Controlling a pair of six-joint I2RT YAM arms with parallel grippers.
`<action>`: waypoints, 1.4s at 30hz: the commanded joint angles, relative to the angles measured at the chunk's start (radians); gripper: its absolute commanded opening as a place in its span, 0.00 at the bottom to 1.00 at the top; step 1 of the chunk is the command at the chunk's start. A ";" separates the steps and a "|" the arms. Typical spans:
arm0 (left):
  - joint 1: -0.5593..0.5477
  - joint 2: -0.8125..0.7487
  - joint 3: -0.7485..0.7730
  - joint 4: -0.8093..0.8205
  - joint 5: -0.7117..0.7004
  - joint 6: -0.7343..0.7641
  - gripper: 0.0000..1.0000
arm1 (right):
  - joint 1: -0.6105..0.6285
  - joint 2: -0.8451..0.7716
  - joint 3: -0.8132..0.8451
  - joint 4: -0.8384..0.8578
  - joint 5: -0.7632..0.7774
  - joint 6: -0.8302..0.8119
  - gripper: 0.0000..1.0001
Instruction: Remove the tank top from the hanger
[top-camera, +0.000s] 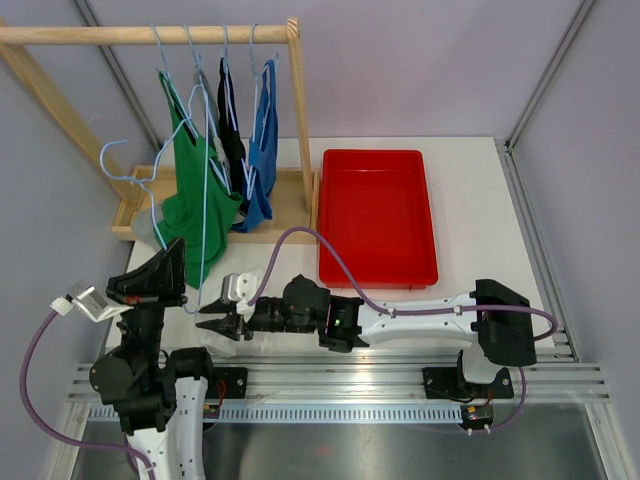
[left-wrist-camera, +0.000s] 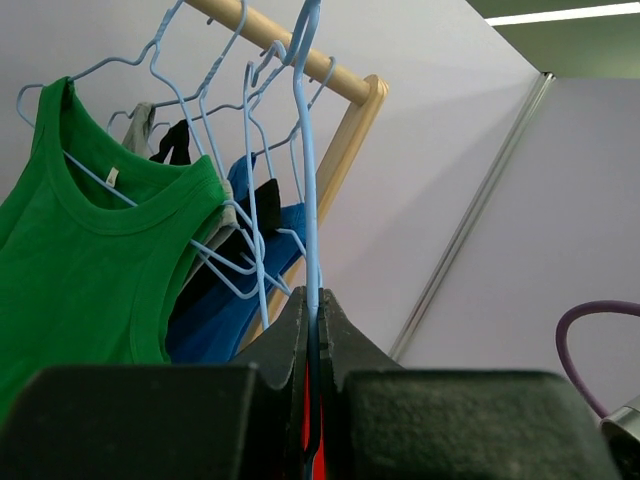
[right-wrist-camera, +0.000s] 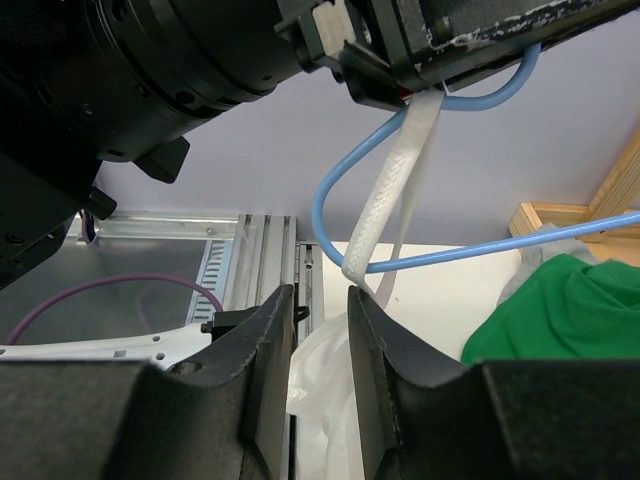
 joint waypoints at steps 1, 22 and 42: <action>-0.001 -0.045 0.035 -0.007 -0.002 0.025 0.00 | -0.005 -0.029 0.011 0.054 -0.013 0.010 0.35; 0.001 -0.053 0.037 -0.022 -0.018 0.040 0.00 | -0.005 -0.077 -0.037 0.032 0.019 -0.007 0.34; -0.001 -0.066 0.014 -0.001 0.020 -0.020 0.00 | -0.021 -0.006 0.040 0.006 -0.007 -0.028 0.17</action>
